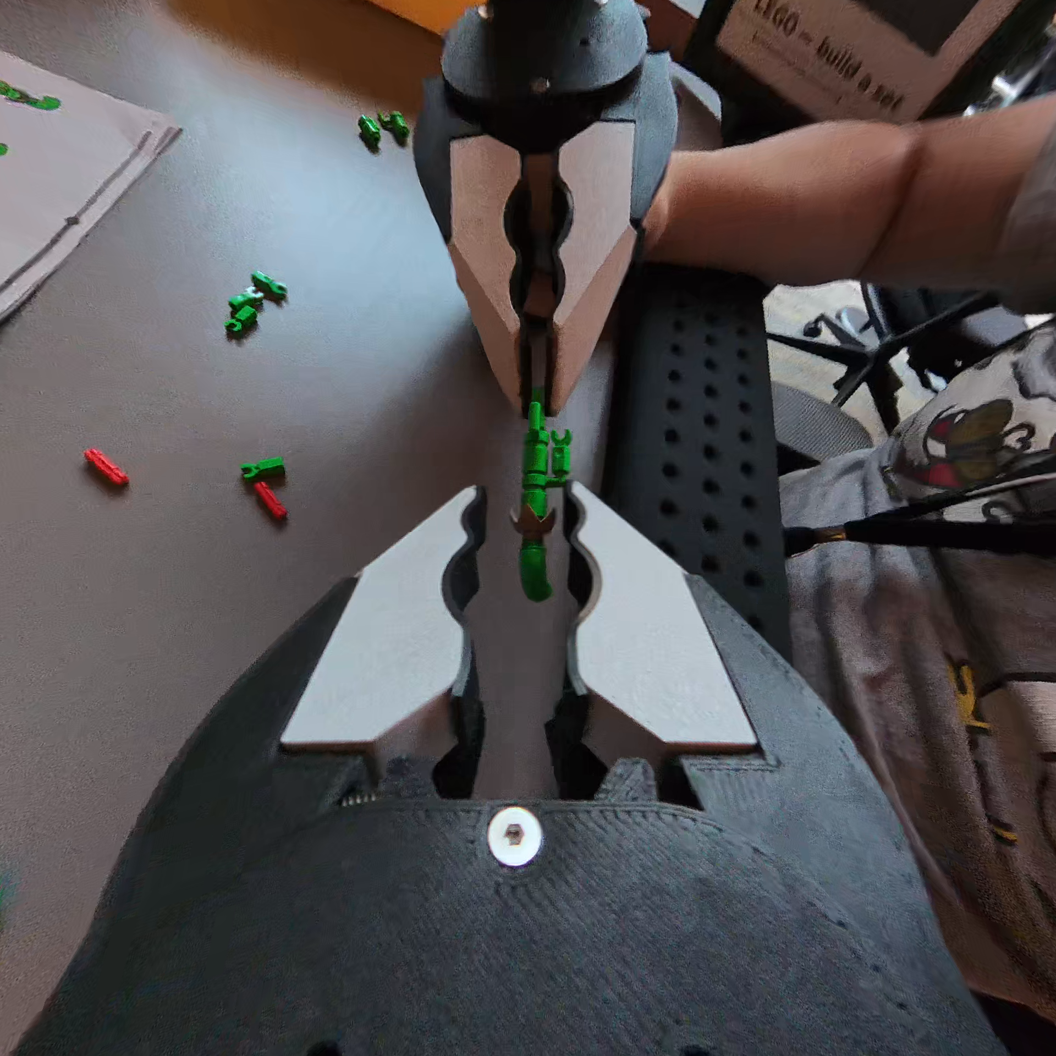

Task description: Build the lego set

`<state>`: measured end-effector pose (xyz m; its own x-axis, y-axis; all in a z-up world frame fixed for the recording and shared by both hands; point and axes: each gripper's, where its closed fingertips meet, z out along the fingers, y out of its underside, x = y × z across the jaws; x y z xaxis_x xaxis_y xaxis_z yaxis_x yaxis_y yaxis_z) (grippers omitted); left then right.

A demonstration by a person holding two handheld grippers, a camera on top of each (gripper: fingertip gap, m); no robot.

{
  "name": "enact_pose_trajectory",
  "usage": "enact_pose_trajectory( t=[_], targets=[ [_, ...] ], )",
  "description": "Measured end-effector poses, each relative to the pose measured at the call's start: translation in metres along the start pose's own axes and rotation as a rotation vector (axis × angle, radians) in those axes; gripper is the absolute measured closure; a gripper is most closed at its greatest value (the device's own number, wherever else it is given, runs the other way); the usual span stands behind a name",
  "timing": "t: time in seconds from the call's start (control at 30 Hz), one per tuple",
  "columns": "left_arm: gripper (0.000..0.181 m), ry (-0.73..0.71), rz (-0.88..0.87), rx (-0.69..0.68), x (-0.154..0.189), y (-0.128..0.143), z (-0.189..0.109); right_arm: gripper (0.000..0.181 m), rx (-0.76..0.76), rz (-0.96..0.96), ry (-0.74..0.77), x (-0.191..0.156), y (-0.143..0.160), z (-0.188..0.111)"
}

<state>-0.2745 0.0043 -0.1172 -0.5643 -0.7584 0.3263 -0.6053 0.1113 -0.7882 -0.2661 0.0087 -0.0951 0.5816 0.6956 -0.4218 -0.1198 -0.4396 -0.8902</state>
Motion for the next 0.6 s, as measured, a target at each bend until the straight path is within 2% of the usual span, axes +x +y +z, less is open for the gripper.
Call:
enact_pose_trajectory(
  t=[0.1, 0.33, 0.6],
  targets=[
    [0.167, 0.001, 0.047, 0.009, 0.005, 0.001, 0.002, 0.178, 0.022, -0.036, 0.014, -0.001, -0.003, -0.002],
    [0.166, 0.031, 0.040, 0.096, 0.009, -0.005, -0.005, 0.178, 0.005, -0.119, 0.018, -0.005, -0.002, 0.000],
    [0.167, -0.083, 0.230, 0.067, 0.009, 0.001, 0.002, 0.177, 0.007, -0.189, 0.012, -0.010, -0.001, -0.001]
  ],
)
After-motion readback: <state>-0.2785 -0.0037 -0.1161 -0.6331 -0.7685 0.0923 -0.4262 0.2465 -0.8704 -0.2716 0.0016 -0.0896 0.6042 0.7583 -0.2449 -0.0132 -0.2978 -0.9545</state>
